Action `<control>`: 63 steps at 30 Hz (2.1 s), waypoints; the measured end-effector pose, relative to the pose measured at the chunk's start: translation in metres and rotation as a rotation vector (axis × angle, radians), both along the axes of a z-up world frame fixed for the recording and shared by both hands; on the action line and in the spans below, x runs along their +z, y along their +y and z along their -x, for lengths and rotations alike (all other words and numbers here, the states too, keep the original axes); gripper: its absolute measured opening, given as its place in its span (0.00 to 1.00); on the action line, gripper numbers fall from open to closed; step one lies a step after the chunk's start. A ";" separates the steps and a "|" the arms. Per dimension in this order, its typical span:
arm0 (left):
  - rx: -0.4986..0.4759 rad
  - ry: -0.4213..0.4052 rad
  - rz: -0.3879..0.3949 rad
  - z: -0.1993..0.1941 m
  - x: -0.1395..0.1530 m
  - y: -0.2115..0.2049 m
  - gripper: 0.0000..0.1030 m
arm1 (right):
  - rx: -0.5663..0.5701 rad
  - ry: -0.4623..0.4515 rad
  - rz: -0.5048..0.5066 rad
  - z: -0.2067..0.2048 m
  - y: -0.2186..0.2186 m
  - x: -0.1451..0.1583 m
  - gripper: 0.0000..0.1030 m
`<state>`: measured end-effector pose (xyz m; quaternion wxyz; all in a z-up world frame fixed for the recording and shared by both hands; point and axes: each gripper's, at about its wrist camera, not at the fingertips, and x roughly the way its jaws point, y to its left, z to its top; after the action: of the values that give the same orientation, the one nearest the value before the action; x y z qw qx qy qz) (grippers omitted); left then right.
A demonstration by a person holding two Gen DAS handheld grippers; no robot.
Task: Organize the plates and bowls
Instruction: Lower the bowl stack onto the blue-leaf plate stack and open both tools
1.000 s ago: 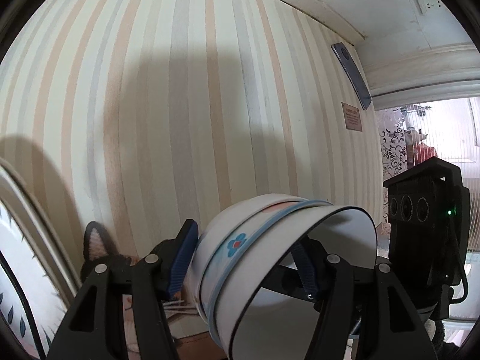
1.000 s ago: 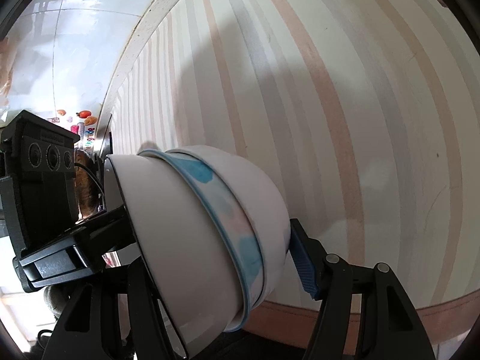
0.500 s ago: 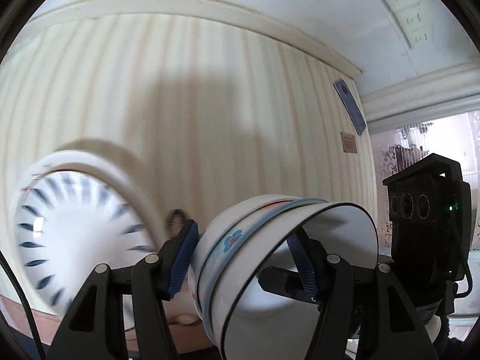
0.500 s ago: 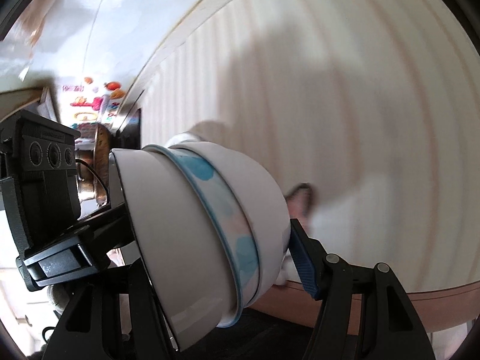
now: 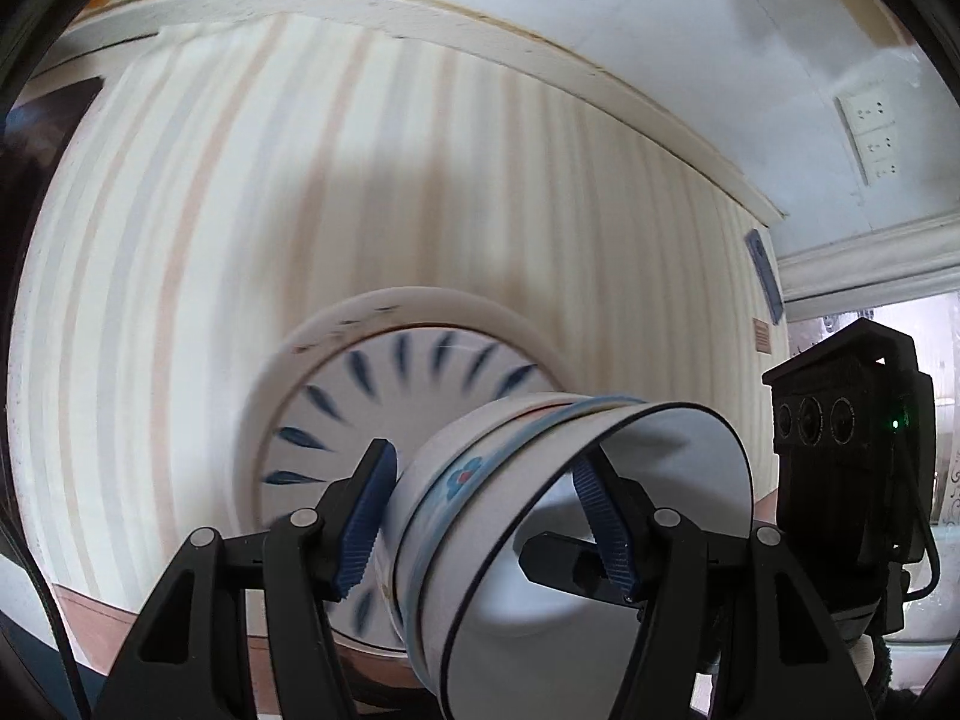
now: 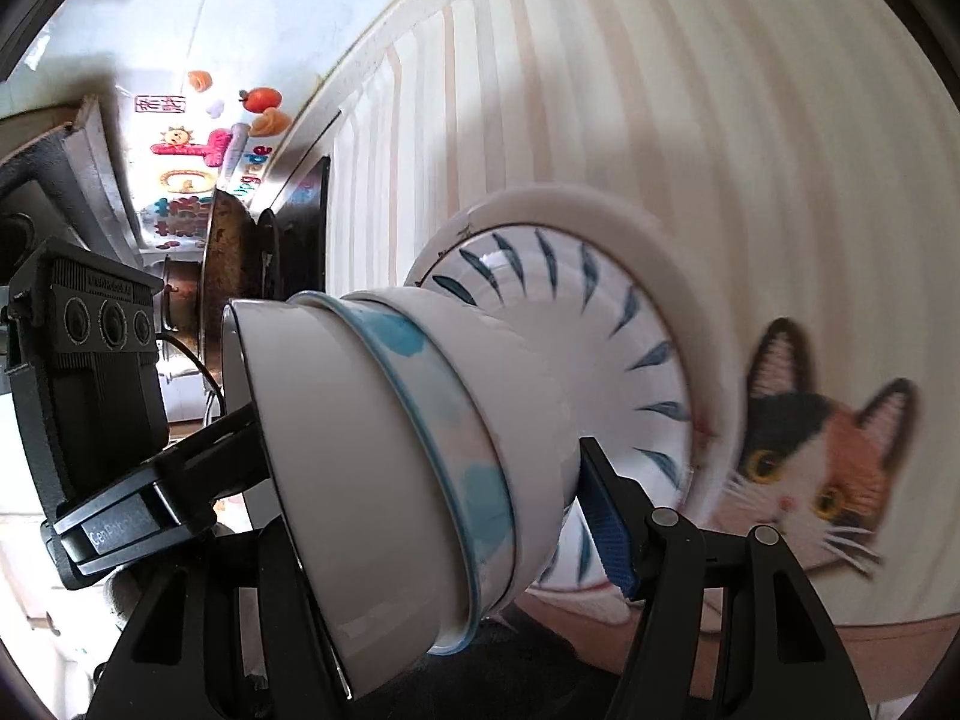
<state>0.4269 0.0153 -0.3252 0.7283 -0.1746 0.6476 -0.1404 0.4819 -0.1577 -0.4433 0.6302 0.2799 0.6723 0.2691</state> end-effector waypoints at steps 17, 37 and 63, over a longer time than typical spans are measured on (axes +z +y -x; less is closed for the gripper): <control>-0.045 0.034 -0.005 -0.014 -0.030 0.013 0.55 | -0.041 0.038 0.053 -0.007 0.021 -0.023 0.64; -0.069 -0.134 -0.190 0.002 0.020 0.012 0.55 | -0.057 -0.079 0.195 0.008 0.009 0.032 0.68; 0.099 -0.502 -0.309 0.098 0.134 0.044 0.99 | -0.152 -0.539 0.568 0.116 -0.005 0.195 0.97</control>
<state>0.3284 0.0594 -0.1912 0.8895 -0.0527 0.4518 -0.0432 0.3655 -0.1623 -0.2482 0.8546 0.0628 0.5078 0.0887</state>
